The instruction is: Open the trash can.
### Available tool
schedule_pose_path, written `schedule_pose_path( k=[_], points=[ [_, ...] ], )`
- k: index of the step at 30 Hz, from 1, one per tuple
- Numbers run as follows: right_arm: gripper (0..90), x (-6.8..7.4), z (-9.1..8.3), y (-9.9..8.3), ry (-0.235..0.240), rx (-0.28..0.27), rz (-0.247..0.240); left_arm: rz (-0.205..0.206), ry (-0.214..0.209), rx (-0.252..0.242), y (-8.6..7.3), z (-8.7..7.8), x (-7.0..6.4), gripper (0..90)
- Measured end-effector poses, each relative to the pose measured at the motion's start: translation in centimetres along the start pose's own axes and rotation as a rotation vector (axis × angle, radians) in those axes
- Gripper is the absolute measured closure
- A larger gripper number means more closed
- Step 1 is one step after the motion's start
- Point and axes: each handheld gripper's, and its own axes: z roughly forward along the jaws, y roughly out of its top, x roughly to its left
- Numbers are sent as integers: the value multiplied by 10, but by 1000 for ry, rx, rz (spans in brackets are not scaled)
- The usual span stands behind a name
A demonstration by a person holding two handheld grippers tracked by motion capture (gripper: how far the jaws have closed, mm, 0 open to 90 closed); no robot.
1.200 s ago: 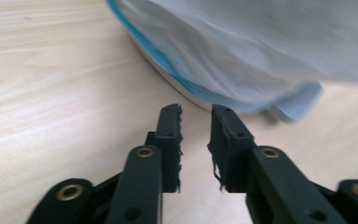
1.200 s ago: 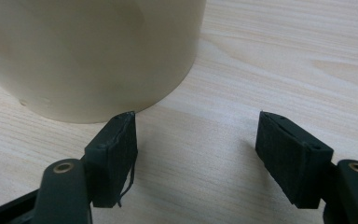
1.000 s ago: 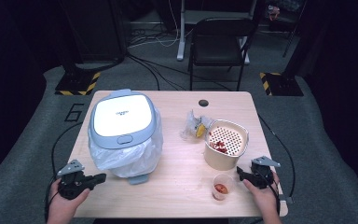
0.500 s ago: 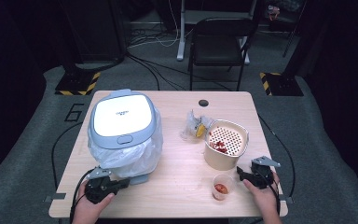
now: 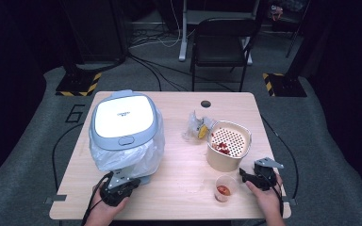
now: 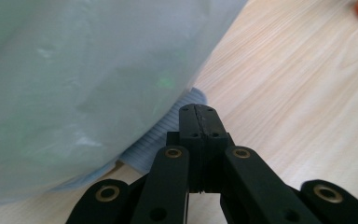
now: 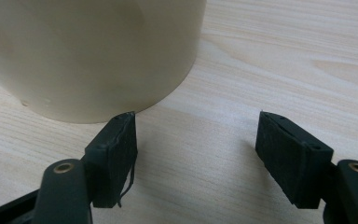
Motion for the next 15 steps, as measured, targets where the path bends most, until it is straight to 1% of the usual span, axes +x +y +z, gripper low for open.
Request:
schedule_pose_path(
  k=[1, 2, 3, 6, 7, 8, 9, 10, 11, 12, 13, 14, 15],
  points=[
    [289, 0, 0, 0, 2, 1, -2, 17, -5, 6, 0, 1, 0, 896],
    [289, 0, 0, 0, 2, 1, -2, 17, -5, 6, 0, 1, 0, 889],
    [289, 0, 0, 0, 3, 2, 1, 24, 19, 18, 0, 2, 0, 885],
    [288, 0, 0, 0, 3, 0, 1, 31, 27, 26, 0, 5, 0, 882],
    [288, 1, 0, 0, 4, 1, 4, 37, 43, 22, -1, 6, 0, 882],
    [288, 0, 0, 0, 5, -1, 2, 59, 47, 26, 0, 7, 2, 899],
    [288, 0, 0, 0, 5, -1, 2, 59, 47, 26, 0, 7, 2, 900],
    [288, 0, 0, 0, 7, -1, 3, 56, 63, 20, 0, 8, 2, 900],
    [289, 0, 0, 0, 7, -1, 2, 34, 57, 14, -2, 9, 1, 900],
    [289, 0, 0, 0, 6, -1, 2, 34, 57, 14, -2, 9, 1, 900],
    [289, 0, 0, 0, 6, -1, 2, 58, 58, 19, -2, 9, 3, 900],
    [290, 0, 0, 0, 6, -1, 2, 62, 52, 25, -3, 10, 2, 900],
    [292, 0, 0, 0, 3, -1, 0, 81, 58, 24, -3, 10, 4, 900]
  ],
)
